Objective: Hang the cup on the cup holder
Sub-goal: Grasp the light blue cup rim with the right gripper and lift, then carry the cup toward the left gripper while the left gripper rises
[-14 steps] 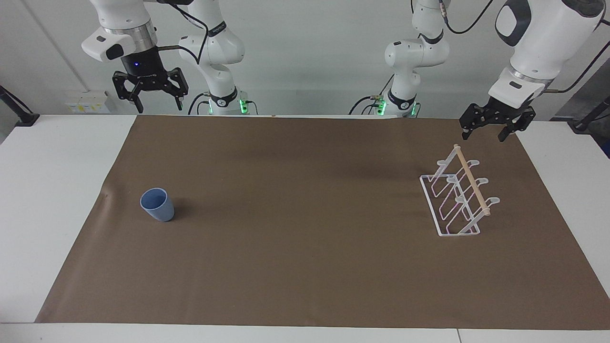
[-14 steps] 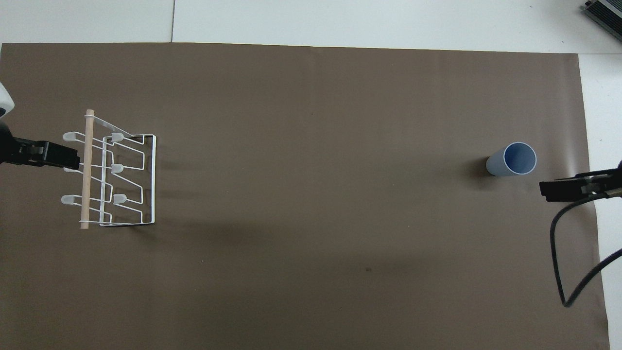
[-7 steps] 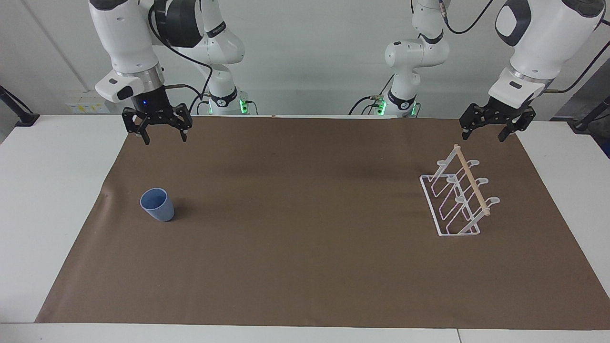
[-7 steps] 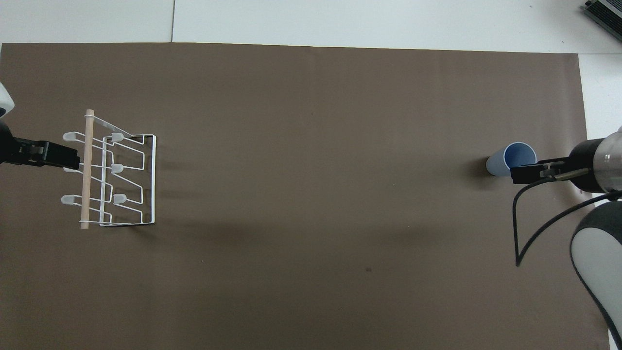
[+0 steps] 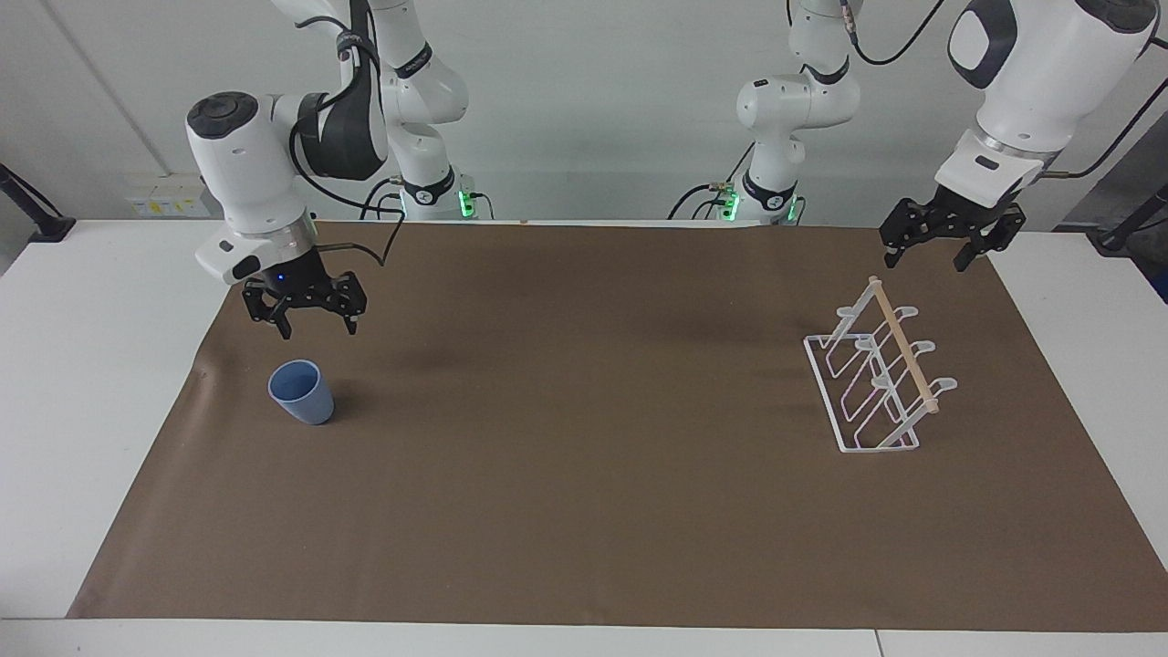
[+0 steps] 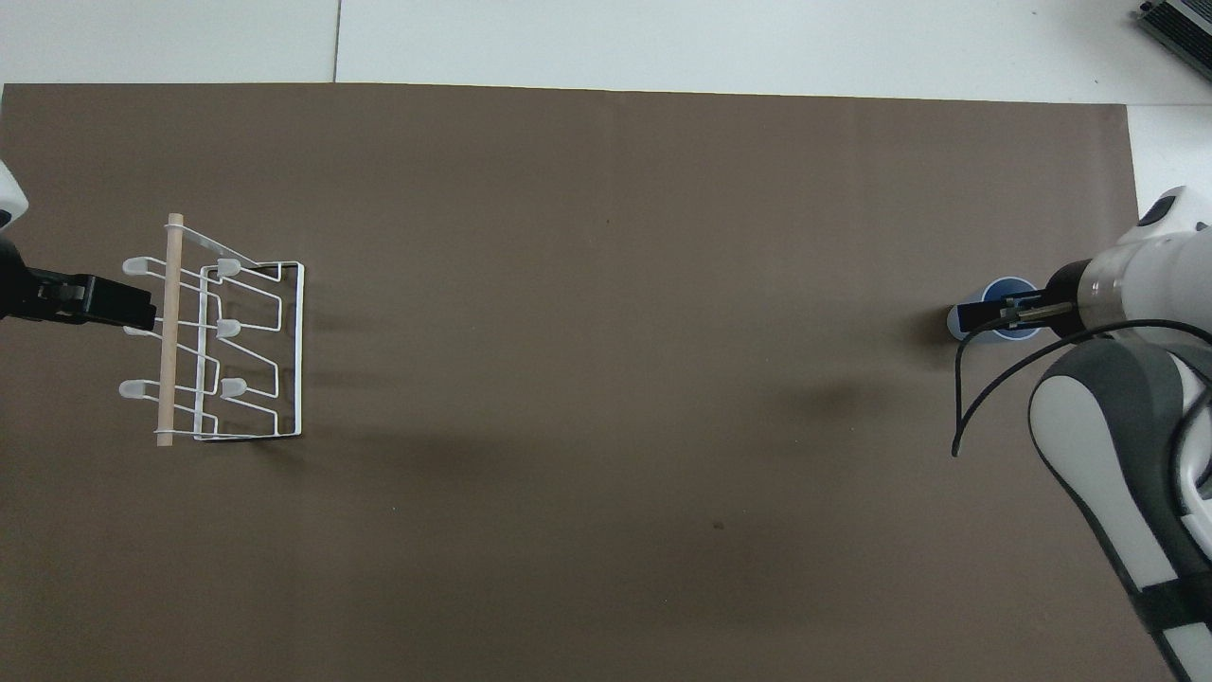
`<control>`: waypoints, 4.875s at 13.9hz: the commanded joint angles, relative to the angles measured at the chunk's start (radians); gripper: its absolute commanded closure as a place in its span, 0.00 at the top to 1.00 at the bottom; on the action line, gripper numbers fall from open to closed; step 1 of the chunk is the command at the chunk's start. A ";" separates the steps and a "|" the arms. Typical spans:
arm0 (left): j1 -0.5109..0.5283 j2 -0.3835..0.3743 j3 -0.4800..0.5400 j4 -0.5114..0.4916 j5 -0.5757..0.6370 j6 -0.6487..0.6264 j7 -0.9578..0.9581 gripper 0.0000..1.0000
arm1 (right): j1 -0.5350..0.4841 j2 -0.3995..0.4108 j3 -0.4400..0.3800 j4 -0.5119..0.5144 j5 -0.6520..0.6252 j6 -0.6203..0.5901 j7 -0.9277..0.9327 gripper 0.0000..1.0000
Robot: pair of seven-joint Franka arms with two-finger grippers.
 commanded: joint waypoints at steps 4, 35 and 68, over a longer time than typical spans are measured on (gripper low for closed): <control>-0.010 -0.029 0.008 -0.038 -0.006 0.026 0.000 1.00 | -0.021 0.130 0.006 -0.017 0.023 0.136 -0.020 1.00; -0.034 -0.030 0.007 -0.024 -0.009 0.023 -0.003 1.00 | -0.058 0.140 0.012 0.152 0.168 -0.131 -0.087 0.00; -0.008 -0.132 -0.002 -0.215 -0.876 0.143 -1.436 1.00 | 0.024 0.008 0.702 0.198 1.450 0.351 0.104 0.00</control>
